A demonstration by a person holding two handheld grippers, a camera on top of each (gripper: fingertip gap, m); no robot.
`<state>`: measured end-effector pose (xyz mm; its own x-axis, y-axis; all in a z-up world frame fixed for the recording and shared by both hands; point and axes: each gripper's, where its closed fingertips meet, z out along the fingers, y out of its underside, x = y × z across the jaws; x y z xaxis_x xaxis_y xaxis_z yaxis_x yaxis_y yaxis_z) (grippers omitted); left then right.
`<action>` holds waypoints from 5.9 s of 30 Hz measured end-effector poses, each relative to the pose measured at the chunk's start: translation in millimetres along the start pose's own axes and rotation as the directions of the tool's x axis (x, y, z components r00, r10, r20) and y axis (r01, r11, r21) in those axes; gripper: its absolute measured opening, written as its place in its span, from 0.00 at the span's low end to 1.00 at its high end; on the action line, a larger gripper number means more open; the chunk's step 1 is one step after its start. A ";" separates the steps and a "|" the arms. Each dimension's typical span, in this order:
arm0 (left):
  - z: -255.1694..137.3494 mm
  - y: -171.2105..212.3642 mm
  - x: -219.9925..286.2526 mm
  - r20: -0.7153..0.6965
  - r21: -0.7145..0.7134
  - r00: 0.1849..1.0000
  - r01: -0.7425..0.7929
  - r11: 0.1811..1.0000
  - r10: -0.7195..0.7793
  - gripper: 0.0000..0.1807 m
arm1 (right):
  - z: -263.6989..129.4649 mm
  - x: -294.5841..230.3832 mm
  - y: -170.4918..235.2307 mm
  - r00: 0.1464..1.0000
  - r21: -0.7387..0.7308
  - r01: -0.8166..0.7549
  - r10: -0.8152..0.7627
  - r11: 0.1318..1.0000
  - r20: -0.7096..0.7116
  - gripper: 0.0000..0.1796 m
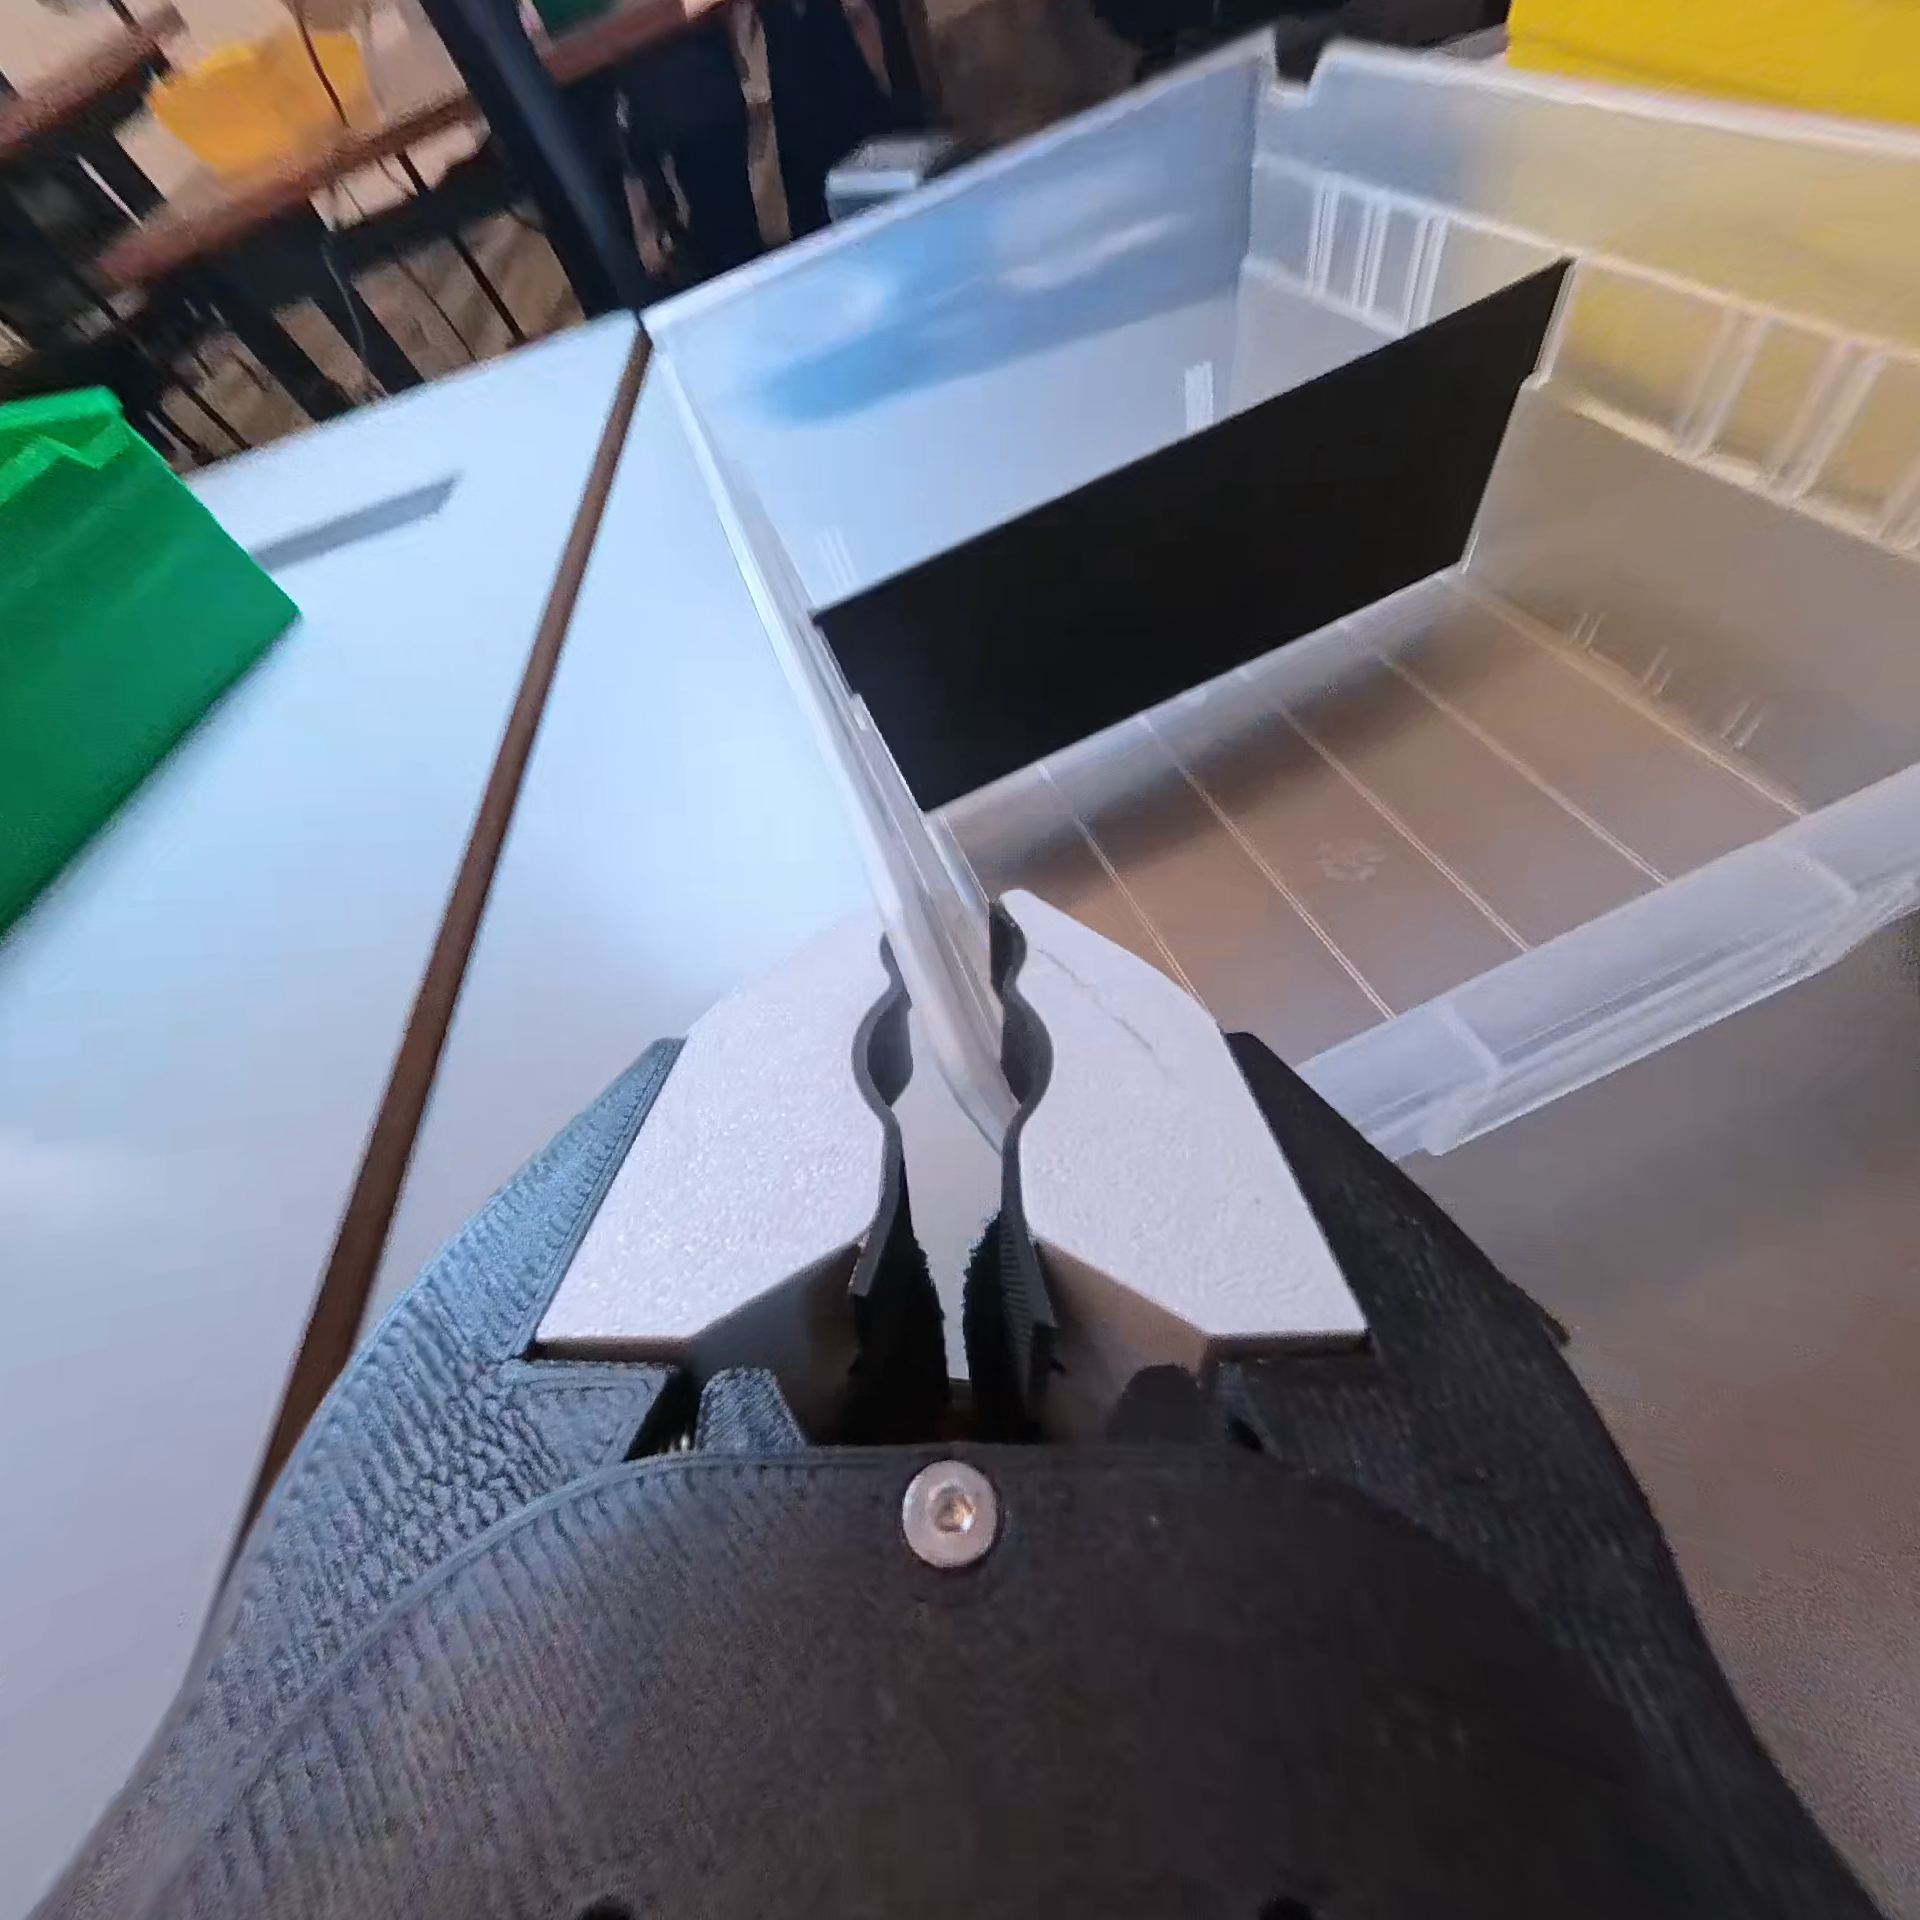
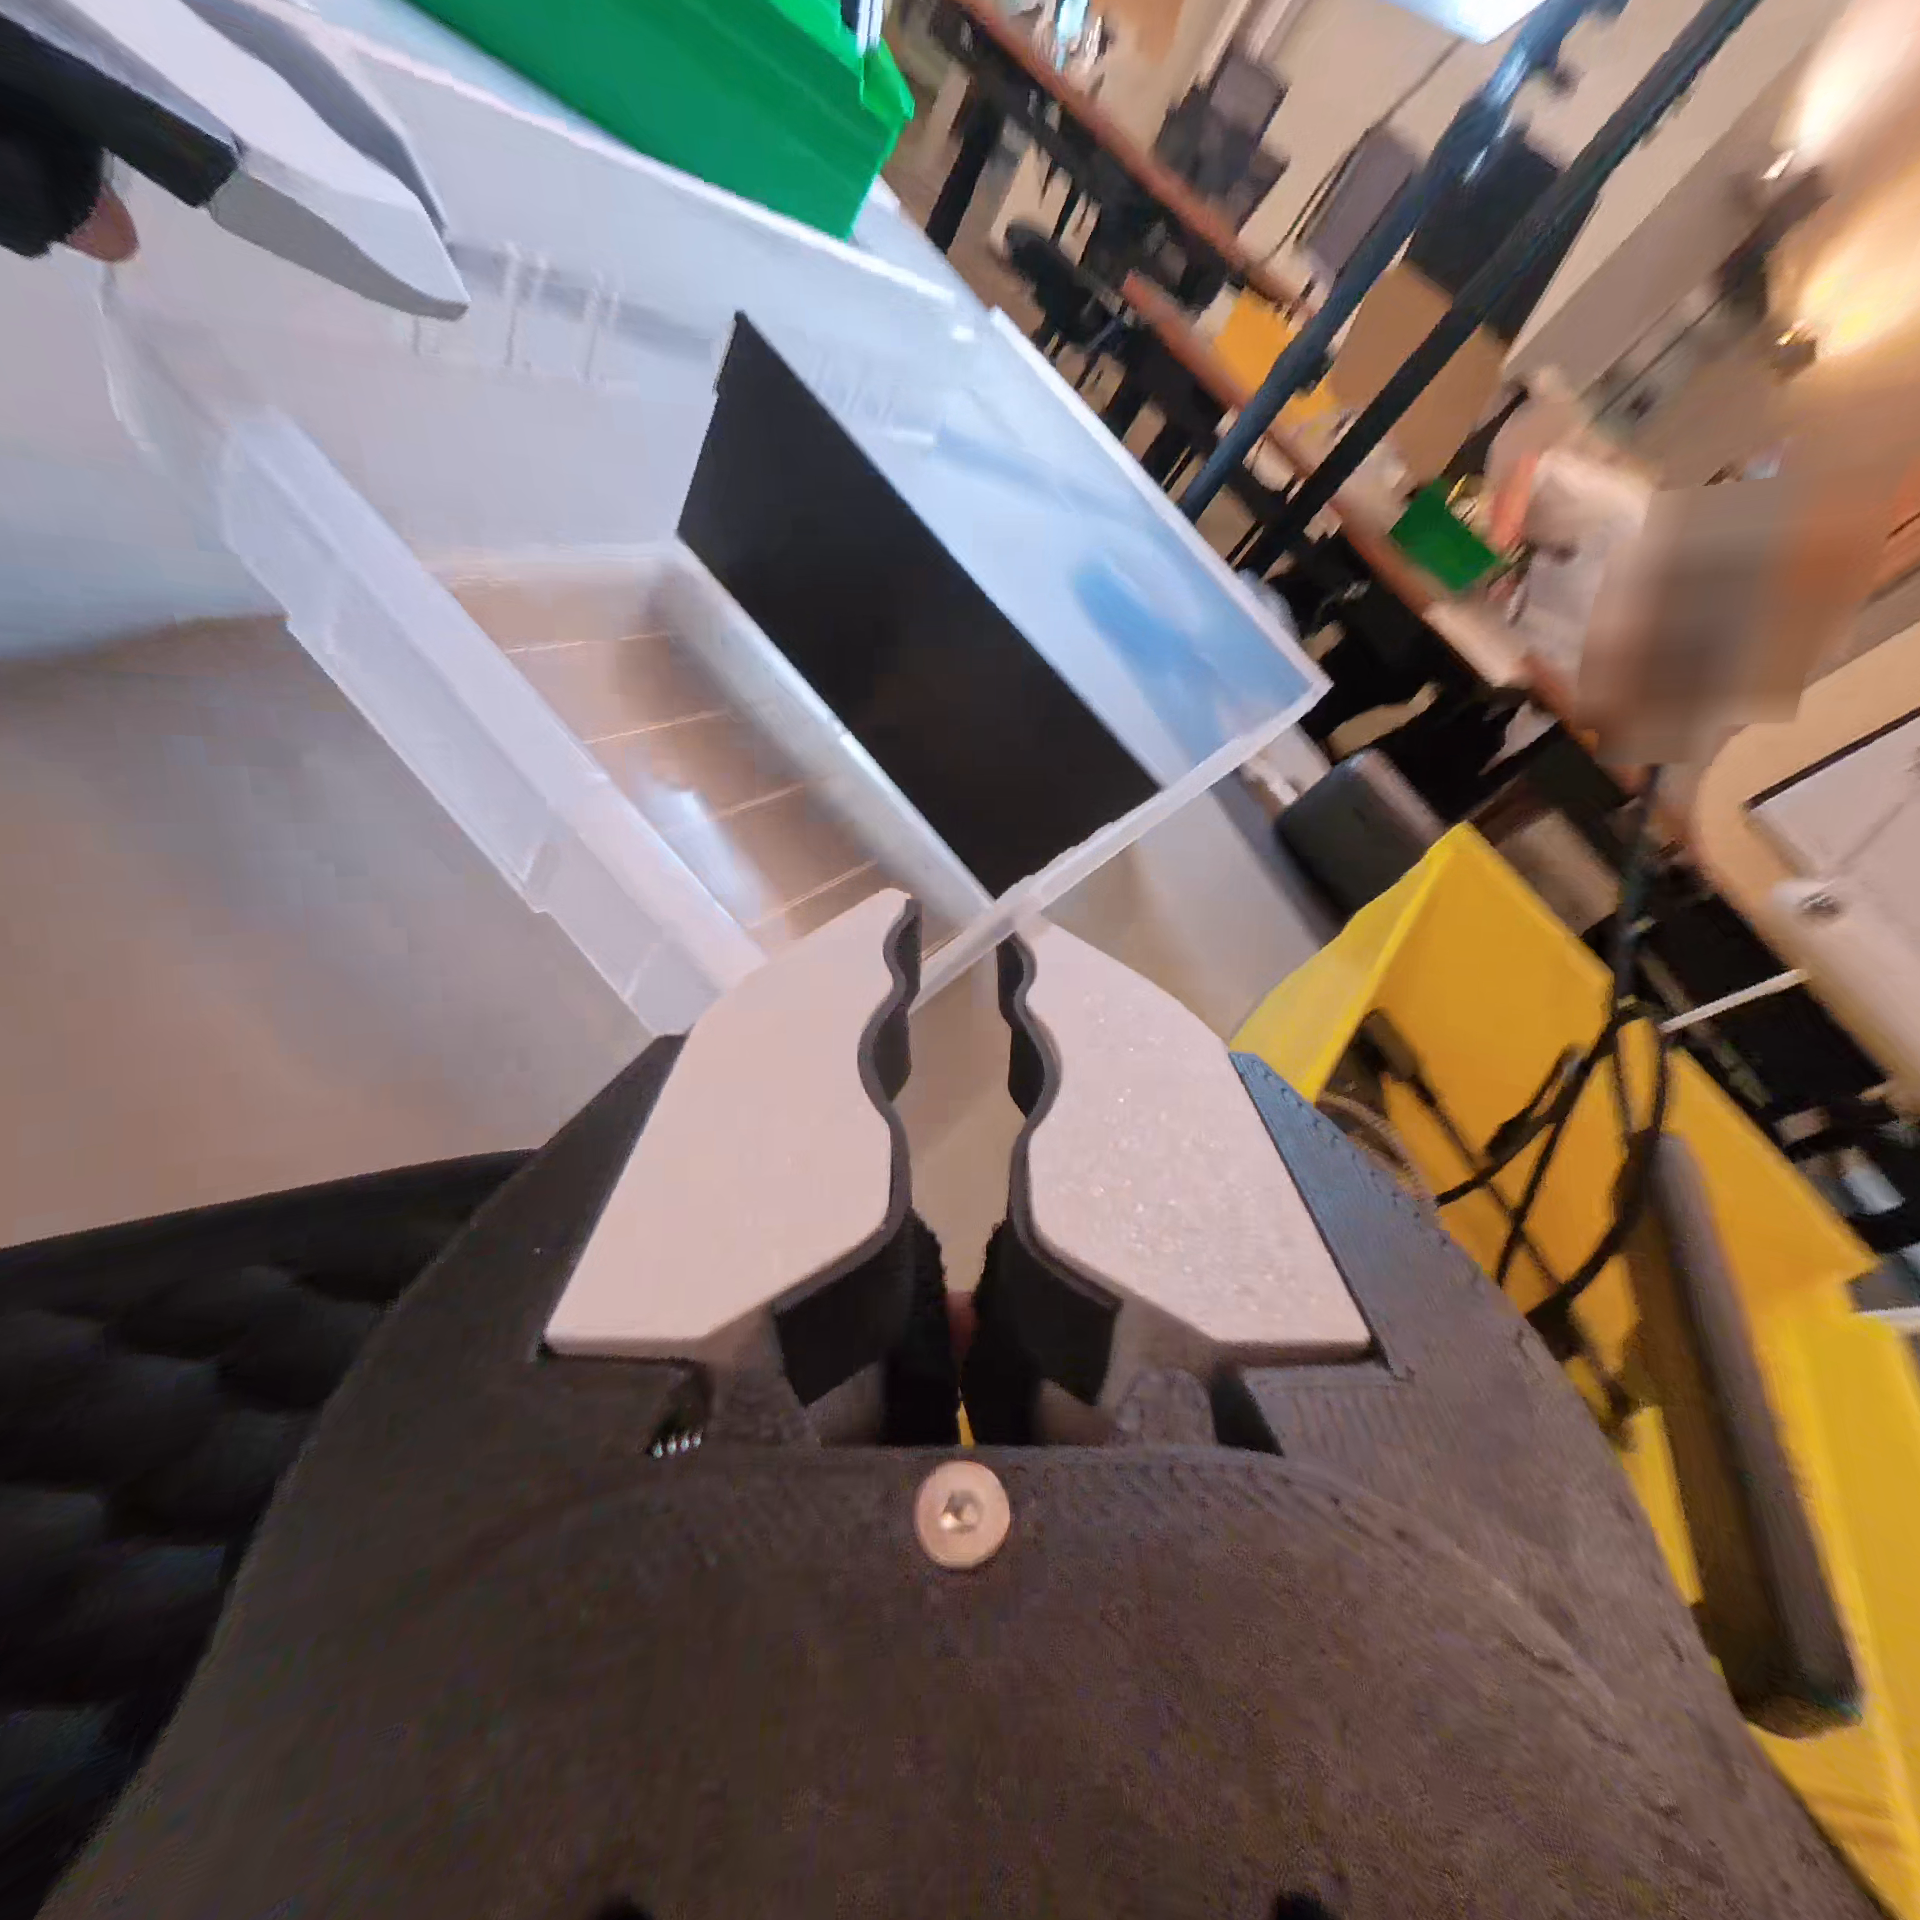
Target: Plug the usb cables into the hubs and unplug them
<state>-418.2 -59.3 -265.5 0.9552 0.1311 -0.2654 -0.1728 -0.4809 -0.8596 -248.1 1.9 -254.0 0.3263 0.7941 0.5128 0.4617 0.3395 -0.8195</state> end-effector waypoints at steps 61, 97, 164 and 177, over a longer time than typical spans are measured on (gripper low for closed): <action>-26.0 -149.4 445.3 -0.295 0.593 0.672 -0.429 0.682 0.679 0.27 | -376.2 197.6 201.6 0.722 -0.148 0.024 -0.120 0.989 -0.682 0.29; 32.0 30.1 90.8 -0.165 0.076 0.516 -0.843 0.532 0.841 0.20 | -367.8 170.7 301.7 0.826 -0.764 0.146 -0.502 0.629 -0.256 0.20; -117.1 -199.1 11.5 -0.484 0.774 0.864 0.497 0.393 -0.138 0.07 | -365.4 178.8 174.4 0.815 -0.289 0.137 -0.274 0.947 -0.510 0.25; -208.5 -257.5 130.0 -0.723 0.691 0.644 0.682 0.240 0.249 0.07 | -311.0 125.5 44.7 0.945 0.357 0.146 -0.023 0.922 -0.327 0.23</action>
<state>-199.5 -99.2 12.4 0.7462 -0.6621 -0.0694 0.4440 0.5727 -0.6892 69.9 -40.1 -146.7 0.5675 0.5776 0.5868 0.1788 0.6092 -0.7726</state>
